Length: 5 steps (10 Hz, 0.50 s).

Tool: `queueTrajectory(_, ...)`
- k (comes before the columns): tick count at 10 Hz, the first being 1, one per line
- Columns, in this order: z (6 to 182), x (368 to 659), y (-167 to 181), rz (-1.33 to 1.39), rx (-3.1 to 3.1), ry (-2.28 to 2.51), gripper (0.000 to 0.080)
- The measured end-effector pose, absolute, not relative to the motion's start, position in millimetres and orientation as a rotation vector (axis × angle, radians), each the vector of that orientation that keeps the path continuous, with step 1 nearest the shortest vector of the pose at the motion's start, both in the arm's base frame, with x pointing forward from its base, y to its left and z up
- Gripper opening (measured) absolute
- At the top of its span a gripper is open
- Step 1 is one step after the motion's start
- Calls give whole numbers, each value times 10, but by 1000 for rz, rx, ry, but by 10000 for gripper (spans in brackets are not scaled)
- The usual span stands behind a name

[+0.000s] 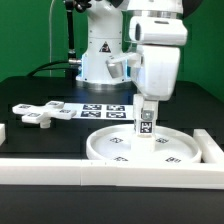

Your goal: Assemble round table

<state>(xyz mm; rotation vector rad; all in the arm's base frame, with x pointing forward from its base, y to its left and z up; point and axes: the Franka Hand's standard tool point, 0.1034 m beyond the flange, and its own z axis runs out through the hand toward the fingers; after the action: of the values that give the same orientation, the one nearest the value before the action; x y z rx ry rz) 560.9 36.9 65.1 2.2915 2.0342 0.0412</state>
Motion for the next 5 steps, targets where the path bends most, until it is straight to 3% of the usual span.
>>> queueTrajectory(5, 641, 5582, 391, 61, 2763, 1401, 410)
